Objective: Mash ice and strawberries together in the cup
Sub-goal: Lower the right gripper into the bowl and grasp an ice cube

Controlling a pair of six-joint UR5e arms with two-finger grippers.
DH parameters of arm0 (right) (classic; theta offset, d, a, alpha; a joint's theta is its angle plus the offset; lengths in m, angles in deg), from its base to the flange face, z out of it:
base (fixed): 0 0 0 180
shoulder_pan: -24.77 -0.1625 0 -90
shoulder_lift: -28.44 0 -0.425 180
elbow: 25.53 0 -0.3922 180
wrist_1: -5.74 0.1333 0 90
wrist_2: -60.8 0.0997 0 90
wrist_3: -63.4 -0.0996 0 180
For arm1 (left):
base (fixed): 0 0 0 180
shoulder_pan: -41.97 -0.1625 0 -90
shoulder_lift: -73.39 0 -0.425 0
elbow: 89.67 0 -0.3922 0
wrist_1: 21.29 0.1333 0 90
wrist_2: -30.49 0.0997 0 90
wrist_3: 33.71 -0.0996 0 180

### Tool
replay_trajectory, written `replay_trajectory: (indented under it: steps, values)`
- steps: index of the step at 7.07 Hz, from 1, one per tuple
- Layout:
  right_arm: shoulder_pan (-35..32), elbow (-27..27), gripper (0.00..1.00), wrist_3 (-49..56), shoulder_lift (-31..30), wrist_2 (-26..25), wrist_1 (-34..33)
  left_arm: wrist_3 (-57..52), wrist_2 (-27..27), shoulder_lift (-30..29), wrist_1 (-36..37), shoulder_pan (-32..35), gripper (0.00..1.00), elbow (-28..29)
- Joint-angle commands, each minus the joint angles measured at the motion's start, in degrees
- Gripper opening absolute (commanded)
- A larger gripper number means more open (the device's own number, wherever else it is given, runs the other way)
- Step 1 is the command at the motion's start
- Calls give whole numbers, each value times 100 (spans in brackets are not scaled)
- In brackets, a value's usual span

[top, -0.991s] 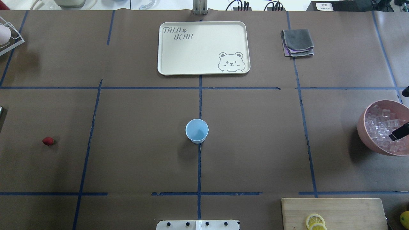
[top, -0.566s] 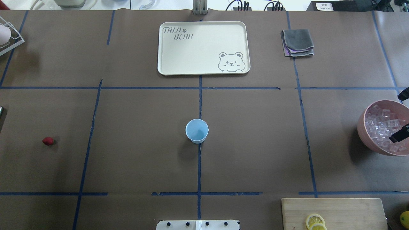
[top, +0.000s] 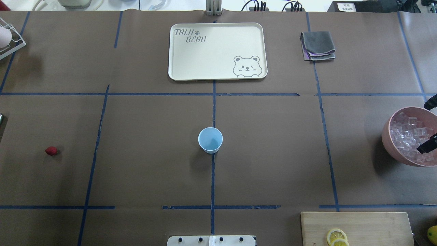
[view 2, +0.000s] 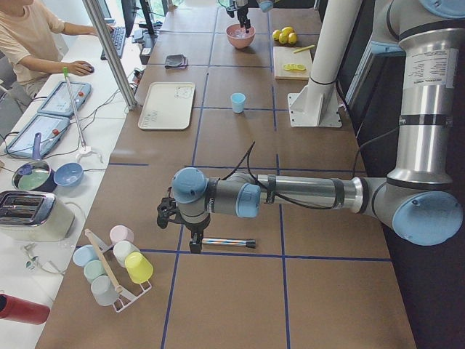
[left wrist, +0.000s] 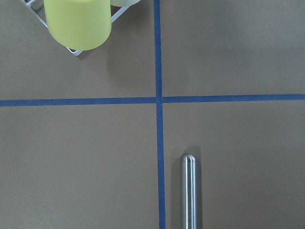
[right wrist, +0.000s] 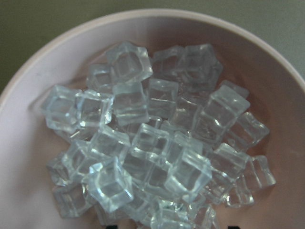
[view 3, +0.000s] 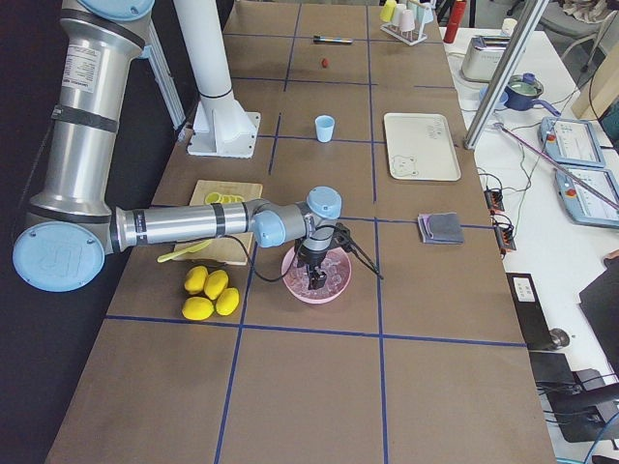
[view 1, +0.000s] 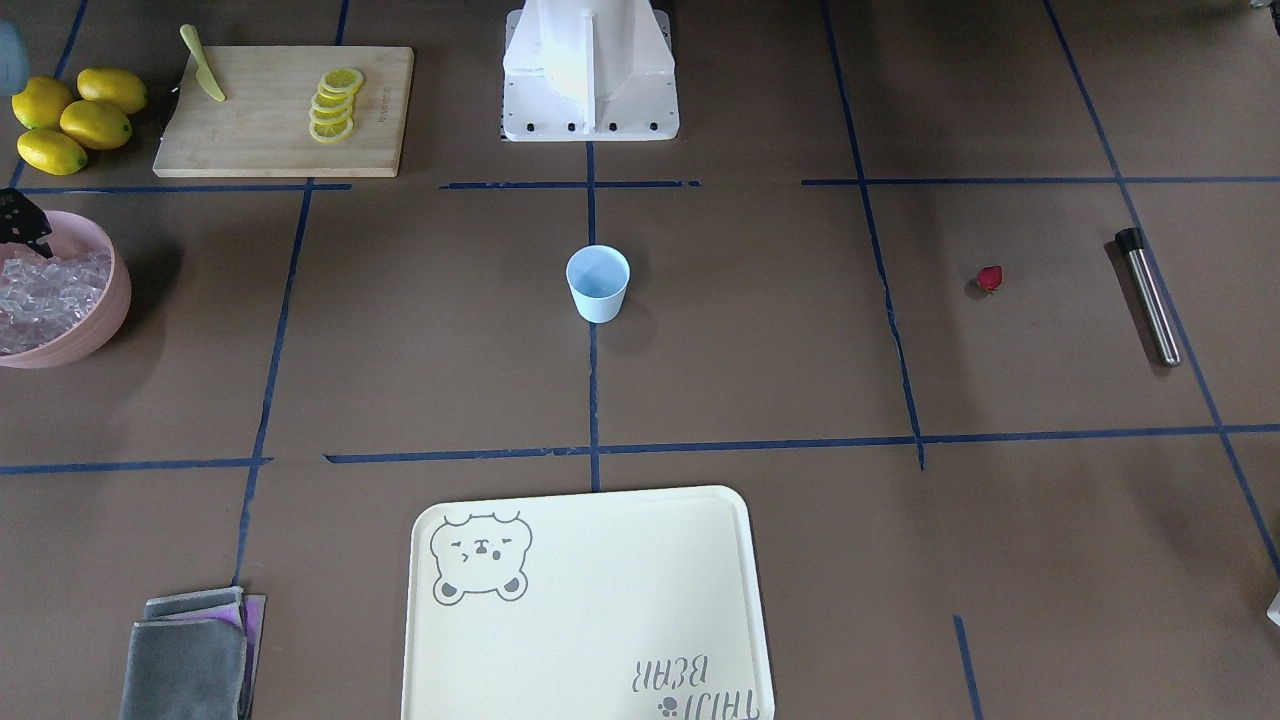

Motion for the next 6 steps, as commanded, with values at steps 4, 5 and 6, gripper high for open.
replay_trajectory:
  steps: [4, 5, 6]
  values:
    - [94, 57, 54, 18, 22, -5, 9, 0, 0, 26, 0, 0, 100, -5]
    - [94, 39, 35, 35, 13, -5, 9, 0, 0, 44, 0, 0, 100, 4]
    - [85, 39, 25, 70, 13, -5, 9, 0, 0, 44, 0, 0, 100, 4]
